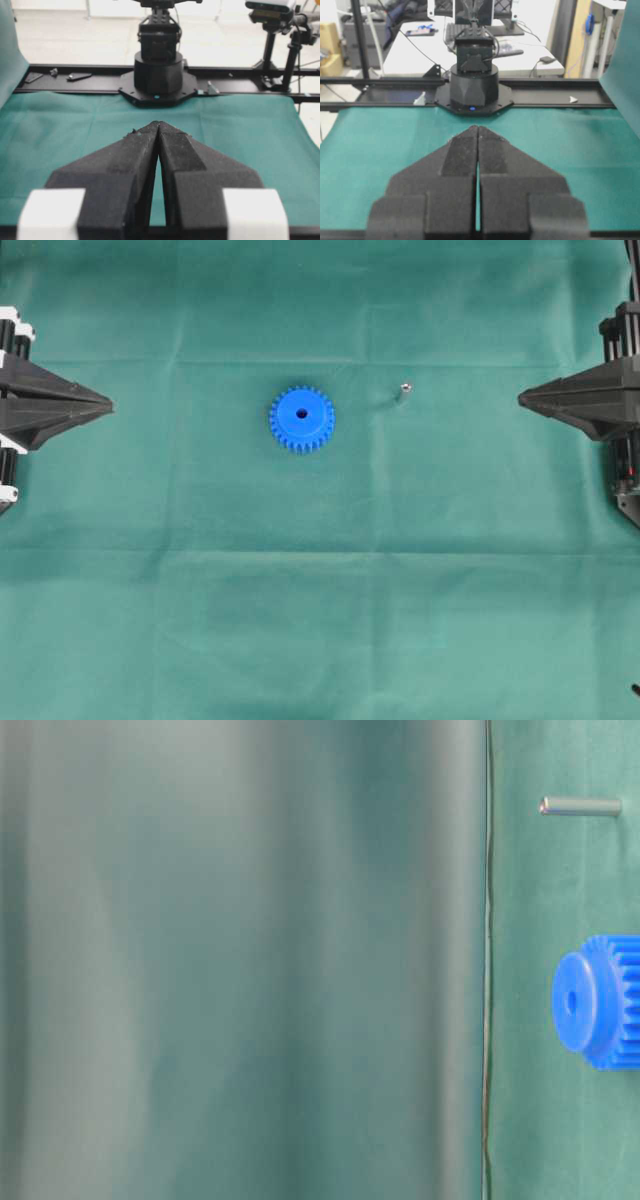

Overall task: Insert the shaft placed at a random location into the center hole of the medium gear at another random location.
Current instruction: 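Move the right gripper left toward the silver shaft, then lower the right gripper over the shaft and close on it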

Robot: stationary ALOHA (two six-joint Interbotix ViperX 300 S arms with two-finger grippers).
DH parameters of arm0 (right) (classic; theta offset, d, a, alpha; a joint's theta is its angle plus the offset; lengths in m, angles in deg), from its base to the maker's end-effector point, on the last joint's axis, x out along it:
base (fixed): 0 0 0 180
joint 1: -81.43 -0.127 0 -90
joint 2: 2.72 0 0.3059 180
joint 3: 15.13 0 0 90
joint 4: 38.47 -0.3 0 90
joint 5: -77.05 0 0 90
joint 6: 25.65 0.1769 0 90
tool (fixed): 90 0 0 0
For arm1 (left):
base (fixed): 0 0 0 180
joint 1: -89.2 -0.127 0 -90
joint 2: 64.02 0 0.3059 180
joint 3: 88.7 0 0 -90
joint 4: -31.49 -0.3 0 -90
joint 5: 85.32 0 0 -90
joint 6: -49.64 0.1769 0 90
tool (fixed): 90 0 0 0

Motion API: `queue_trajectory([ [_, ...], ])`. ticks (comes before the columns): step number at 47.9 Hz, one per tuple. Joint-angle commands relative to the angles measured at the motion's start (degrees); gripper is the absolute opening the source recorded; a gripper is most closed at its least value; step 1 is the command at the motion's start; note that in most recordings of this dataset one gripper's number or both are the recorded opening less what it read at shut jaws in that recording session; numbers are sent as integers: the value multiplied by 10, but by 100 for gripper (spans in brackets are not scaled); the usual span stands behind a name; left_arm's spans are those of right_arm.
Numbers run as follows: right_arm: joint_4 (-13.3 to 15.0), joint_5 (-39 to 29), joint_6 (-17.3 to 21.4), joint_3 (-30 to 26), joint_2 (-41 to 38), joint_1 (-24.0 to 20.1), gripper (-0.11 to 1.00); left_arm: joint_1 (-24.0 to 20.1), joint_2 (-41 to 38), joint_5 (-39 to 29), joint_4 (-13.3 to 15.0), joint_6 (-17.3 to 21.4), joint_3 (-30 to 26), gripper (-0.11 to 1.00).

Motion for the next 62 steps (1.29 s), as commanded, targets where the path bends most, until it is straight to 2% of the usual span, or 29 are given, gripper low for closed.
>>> queue_trajectory([
  [1, 1, 3, 0, -9, -6, 1, 1, 2, -5, -4, -6, -2, -18, 0],
  [13, 1, -38, -2, -19, -7, 16, 1, 2, -5, -16, -6, -3, -18, 0],
  [24, 1, -34, -3, -12, -53, 65, 1, -3, -4, -16, -6, -1, -17, 0],
  [26, 1, -26, -3, -10, -71, 76, 5, -4, -4, -15, -6, -1, -17, 0],
  [30, 1, -10, -2, -7, -102, 89, 21, -7, -4, -16, -6, -1, -17, 0],
  [39, 2, 31, -4, -9, -198, 113, 77, -11, -4, -16, -6, -1, -17, 0],
  [41, 2, 44, -5, -9, -225, 120, 87, -11, -4, -16, -6, -2, -16, 0],
  [42, 2, 50, -6, -10, -236, 122, 89, -11, -4, -15, -6, -1, -16, 0],
  [47, 2, 83, -8, -13, -291, 136, 79, -14, -4, -15, -6, -1, -17, 0],
  [62, 2, 161, -10, -29, -432, 163, 82, -16, -6, -17, -6, 0, -15, 0],
])
